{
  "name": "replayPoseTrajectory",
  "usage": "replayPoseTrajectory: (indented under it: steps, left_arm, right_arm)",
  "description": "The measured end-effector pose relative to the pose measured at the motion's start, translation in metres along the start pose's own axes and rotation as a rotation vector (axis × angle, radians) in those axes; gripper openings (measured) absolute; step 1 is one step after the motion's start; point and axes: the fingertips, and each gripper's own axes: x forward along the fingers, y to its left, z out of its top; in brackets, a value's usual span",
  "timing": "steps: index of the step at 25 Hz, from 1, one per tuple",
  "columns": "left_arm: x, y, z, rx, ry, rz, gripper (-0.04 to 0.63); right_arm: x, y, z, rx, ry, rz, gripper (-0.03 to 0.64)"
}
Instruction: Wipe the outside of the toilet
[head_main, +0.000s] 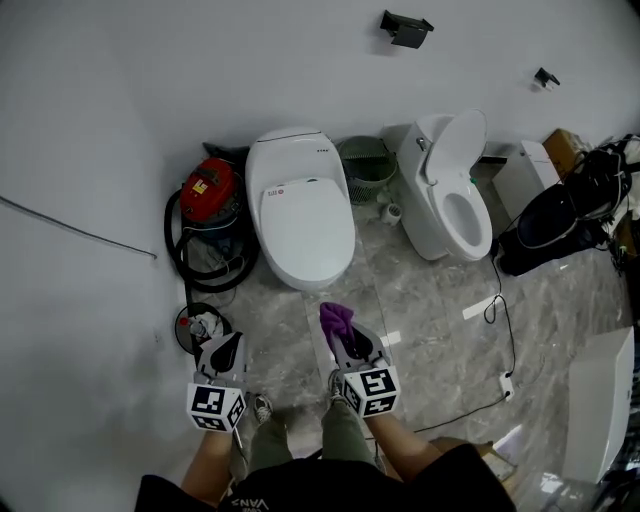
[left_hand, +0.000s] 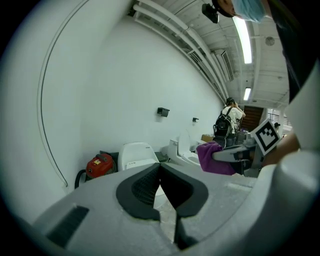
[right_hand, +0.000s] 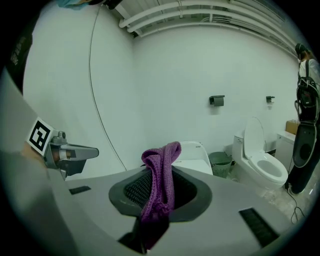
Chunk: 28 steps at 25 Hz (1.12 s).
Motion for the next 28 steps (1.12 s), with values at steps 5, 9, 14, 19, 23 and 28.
replayPoseTrajectory:
  steps: [5,9,14,19,23,28]
  left_arm:
    - [0.048,-0.005,-0.022,0.003,0.03,-0.021,0.002]
    - [0.086,-0.006,-0.055,0.017,0.048,-0.05,0.002]
    - [0.139,0.004,-0.103,0.044,0.027,-0.067,0.002]
    - [0.19,0.022,-0.159,0.042,-0.029,-0.075,0.002]
    - [0.221,0.038,-0.208,0.049,-0.074,-0.066,0.002]
    - [0.256,0.051,-0.263,0.1,-0.124,-0.09,0.002]
  right_arm:
    - [0.033,-0.03,-0.031,0.028,0.024,0.003,0.08]
    - [0.055,-0.049,-0.07,0.042,0.032,-0.008,0.08]
    - [0.091,-0.07,-0.124,0.058,-0.003,-0.012,0.08]
    - [0.141,-0.08,-0.171,-0.008,-0.059,0.033,0.08]
    - [0.179,-0.079,-0.217,-0.057,-0.097,0.07,0.08]
    - [0.228,-0.077,-0.275,-0.103,-0.166,0.102,0.08]
